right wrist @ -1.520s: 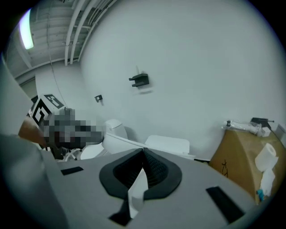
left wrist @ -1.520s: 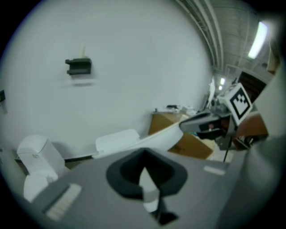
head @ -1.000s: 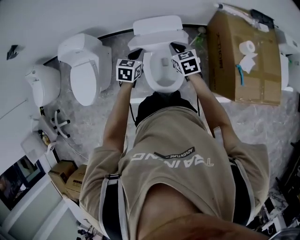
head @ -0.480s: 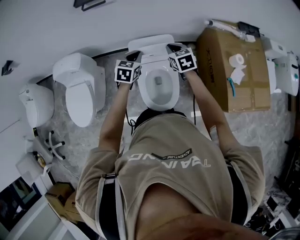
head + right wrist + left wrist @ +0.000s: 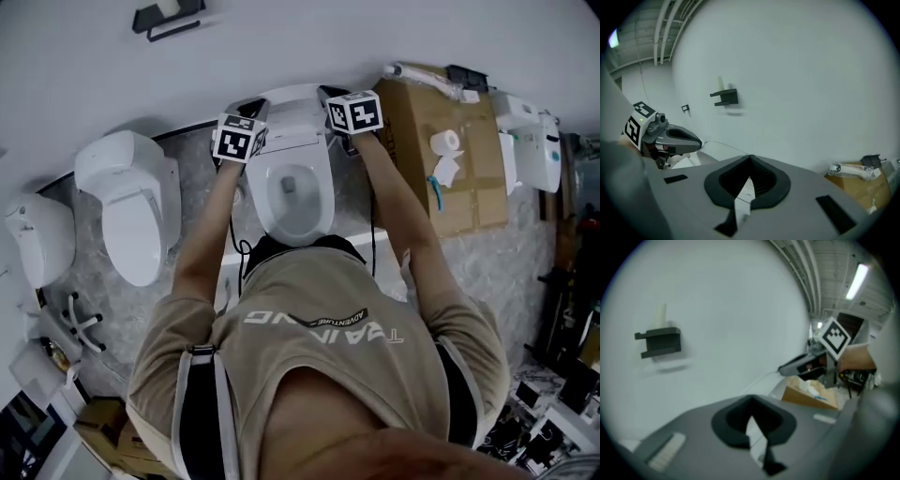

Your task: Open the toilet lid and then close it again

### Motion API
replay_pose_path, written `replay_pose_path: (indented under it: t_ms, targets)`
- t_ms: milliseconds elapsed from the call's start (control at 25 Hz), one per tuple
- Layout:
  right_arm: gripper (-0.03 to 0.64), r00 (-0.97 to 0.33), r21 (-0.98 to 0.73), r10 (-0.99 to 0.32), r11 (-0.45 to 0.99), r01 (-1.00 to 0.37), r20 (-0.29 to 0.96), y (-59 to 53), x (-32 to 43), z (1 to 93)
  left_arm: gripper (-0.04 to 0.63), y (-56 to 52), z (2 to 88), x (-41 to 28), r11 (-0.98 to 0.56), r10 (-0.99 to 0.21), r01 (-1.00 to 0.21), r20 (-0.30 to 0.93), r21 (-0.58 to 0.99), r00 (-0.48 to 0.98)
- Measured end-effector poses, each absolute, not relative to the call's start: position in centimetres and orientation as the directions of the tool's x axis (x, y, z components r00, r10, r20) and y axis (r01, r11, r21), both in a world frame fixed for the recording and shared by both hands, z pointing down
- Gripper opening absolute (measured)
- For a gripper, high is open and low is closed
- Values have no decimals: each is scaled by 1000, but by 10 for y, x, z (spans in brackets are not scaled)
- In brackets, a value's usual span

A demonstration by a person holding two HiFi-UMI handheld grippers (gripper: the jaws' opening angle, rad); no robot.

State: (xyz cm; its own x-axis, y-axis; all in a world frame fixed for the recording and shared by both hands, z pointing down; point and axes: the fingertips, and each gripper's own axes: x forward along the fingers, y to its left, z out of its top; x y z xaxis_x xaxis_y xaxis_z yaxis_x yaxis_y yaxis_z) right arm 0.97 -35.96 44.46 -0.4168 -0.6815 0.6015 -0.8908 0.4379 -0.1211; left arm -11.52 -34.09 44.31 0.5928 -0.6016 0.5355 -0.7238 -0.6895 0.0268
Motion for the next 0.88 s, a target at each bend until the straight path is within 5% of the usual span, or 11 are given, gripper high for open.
replay_pose_path:
  t_ms: [880]
  targets:
    - [12,-461,-119,-615,514,-850,640,-464,9,442,2,-451,437,-113,-618,-634,-785,575,26,518]
